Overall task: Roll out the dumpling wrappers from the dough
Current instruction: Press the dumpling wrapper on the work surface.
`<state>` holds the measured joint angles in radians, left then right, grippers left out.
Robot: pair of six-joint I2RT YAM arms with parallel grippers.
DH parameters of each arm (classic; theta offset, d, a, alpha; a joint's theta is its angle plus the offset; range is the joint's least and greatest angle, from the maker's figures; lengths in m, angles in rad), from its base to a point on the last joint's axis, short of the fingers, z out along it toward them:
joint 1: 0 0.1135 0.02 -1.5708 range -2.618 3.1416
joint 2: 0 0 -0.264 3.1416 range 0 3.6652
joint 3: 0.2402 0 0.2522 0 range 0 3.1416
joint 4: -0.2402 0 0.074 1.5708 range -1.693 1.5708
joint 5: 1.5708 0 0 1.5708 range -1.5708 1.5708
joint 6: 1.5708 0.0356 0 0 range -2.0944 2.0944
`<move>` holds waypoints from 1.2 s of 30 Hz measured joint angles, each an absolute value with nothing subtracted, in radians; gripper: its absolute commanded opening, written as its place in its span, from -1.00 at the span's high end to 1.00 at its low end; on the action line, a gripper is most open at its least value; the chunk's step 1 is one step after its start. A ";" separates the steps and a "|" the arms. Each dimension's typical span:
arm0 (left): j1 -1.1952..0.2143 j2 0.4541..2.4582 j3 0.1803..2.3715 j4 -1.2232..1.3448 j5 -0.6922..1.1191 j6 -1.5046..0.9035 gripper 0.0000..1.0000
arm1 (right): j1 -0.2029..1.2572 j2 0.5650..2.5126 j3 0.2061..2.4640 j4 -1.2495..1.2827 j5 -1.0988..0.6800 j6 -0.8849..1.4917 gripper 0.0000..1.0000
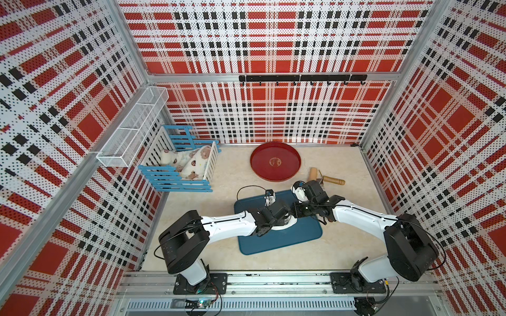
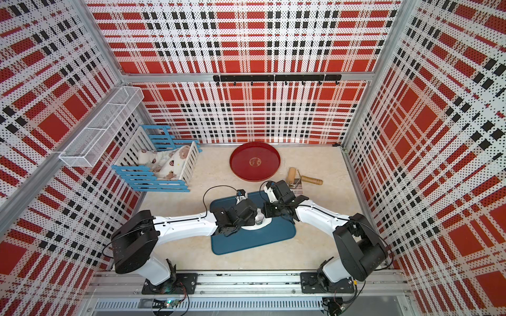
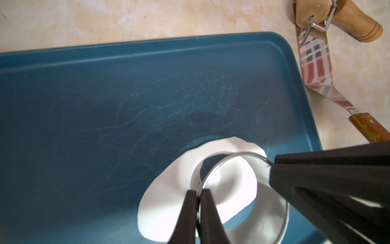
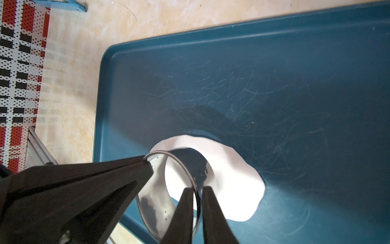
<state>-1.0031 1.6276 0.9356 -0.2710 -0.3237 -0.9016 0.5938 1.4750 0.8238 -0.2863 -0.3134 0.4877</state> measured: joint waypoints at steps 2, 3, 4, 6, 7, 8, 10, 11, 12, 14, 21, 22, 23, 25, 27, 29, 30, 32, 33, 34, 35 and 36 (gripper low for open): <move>-1.003 1.628 0.936 -0.271 -0.323 -0.901 1.00 | 0.594 1.475 0.824 -0.286 -0.314 0.487 0.79; -1.003 1.628 0.936 -0.271 -0.324 -0.901 1.00 | 0.594 1.475 0.824 -0.286 -0.314 0.485 0.81; -1.003 1.628 0.936 -0.271 -0.324 -0.901 1.00 | 0.594 1.475 0.824 -0.287 -0.314 0.485 0.83; -1.003 1.628 0.936 -0.273 -0.324 -0.901 1.00 | 0.594 1.475 0.824 -0.287 -0.315 0.480 0.86; -1.003 1.628 0.936 -0.274 -0.324 -0.901 1.00 | 0.594 1.476 0.824 -0.287 -0.315 0.479 0.86; -1.003 1.628 0.936 -0.275 -0.323 -0.900 1.00 | 0.594 1.477 0.824 -0.287 -0.316 0.476 0.87; -1.003 1.628 0.936 -0.278 -0.323 -0.900 1.00 | 0.594 1.480 0.824 -0.287 -0.318 0.473 0.88; -1.003 1.628 0.936 -0.278 -0.323 -0.899 1.00 | 0.594 1.482 0.824 -0.286 -0.319 0.472 0.88; -1.003 1.628 0.936 -0.280 -0.323 -0.897 1.00 | 0.594 1.483 0.824 -0.287 -0.321 0.471 0.88; -1.003 1.628 0.936 -0.282 -0.322 -0.895 1.00 | 0.594 1.486 0.824 -0.286 -0.322 0.469 0.89; -0.999 1.630 0.936 -0.285 -0.320 -0.890 1.00 | 0.594 1.494 0.824 -0.281 -0.323 0.468 0.90; -0.999 1.631 0.936 -0.285 -0.319 -0.889 1.00 | 0.594 1.496 0.824 -0.279 -0.325 0.468 0.90; -0.998 1.634 0.936 -0.285 -0.319 -0.889 1.00 | 0.594 1.498 0.824 -0.279 -0.326 0.468 0.90; -0.998 1.640 0.936 -0.283 -0.318 -0.889 1.00 | 0.594 1.502 0.824 -0.278 -0.326 0.468 0.90; -0.998 1.645 0.936 -0.280 -0.317 -0.888 1.00 | 0.594 1.507 0.824 -0.278 -0.326 0.468 0.90; -0.998 1.650 0.936 -0.278 -0.317 -0.886 1.00 | 0.594 1.510 0.824 -0.277 -0.326 0.468 0.90; -0.998 1.651 0.936 -0.276 -0.317 -0.886 1.00 | 0.594 1.511 0.824 -0.277 -0.326 0.468 0.90; -0.997 1.655 0.936 -0.273 -0.317 -0.885 1.00 | 0.594 1.515 0.824 -0.275 -0.325 0.467 0.90; -0.996 1.657 0.936 -0.272 -0.317 -0.885 1.00 | 0.594 1.516 0.824 -0.274 -0.324 0.467 0.90; -0.996 1.659 0.936 -0.270 -0.317 -0.885 1.00 | 0.594 1.518 0.824 -0.273 -0.324 0.466 0.90; -0.995 1.662 0.936 -0.269 -0.317 -0.885 1.00 | 0.594 1.520 0.824 -0.271 -0.323 0.466 0.91; -0.995 1.663 0.936 -0.269 -0.317 -0.884 1.00 | 0.594 1.522 0.824 -0.270 -0.322 0.465 0.91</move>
<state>-0.9951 1.6627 0.9360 -0.2687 -0.3168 -0.8845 0.5938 1.5219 0.8238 -0.2703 -0.3222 0.4652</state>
